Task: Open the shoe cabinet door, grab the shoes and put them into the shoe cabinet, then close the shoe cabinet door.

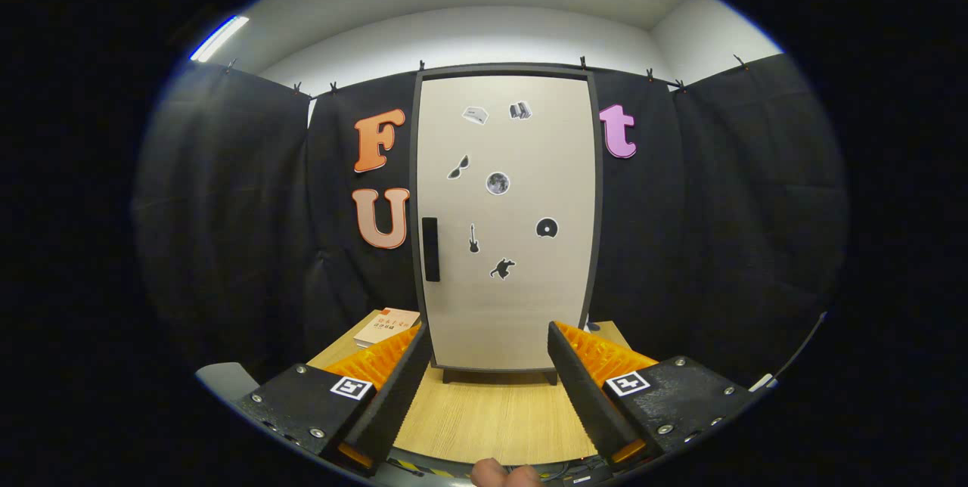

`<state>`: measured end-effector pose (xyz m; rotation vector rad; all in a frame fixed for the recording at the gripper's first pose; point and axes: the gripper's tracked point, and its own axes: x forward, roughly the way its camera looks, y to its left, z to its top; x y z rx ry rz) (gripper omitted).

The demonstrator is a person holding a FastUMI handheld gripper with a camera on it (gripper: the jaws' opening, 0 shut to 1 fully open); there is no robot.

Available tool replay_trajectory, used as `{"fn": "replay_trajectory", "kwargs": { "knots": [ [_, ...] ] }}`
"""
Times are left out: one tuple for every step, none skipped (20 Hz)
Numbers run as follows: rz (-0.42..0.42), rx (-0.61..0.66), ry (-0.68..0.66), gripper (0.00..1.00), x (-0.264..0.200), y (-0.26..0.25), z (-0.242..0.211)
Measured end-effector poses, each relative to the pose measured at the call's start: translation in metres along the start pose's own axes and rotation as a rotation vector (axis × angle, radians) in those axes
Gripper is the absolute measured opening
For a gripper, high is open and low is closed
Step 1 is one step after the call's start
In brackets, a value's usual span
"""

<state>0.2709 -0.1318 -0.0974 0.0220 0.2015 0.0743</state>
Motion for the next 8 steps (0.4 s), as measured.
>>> {"fn": "replay_trajectory", "kwargs": {
  "knots": [
    [-0.001, 0.004, -0.012, 0.97, -0.01, -0.006, 0.002],
    [0.0, 0.006, -0.017, 0.97, -0.018, -0.013, 0.002],
    [-0.002, 0.013, -0.016, 0.97, -0.025, -0.02, 0.001],
    [0.003, 0.024, -0.017, 0.97, -0.03, -0.024, 0.001],
    [0.009, 0.038, -0.026, 0.97, -0.036, -0.029, 0.003],
    [0.011, 0.047, -0.041, 0.97, -0.04, -0.034, 0.007],
    [0.008, 0.053, -0.054, 0.97, -0.044, -0.039, 0.009],
    [0.007, 0.058, -0.056, 0.97, -0.045, -0.043, 0.008]
  ]
}}
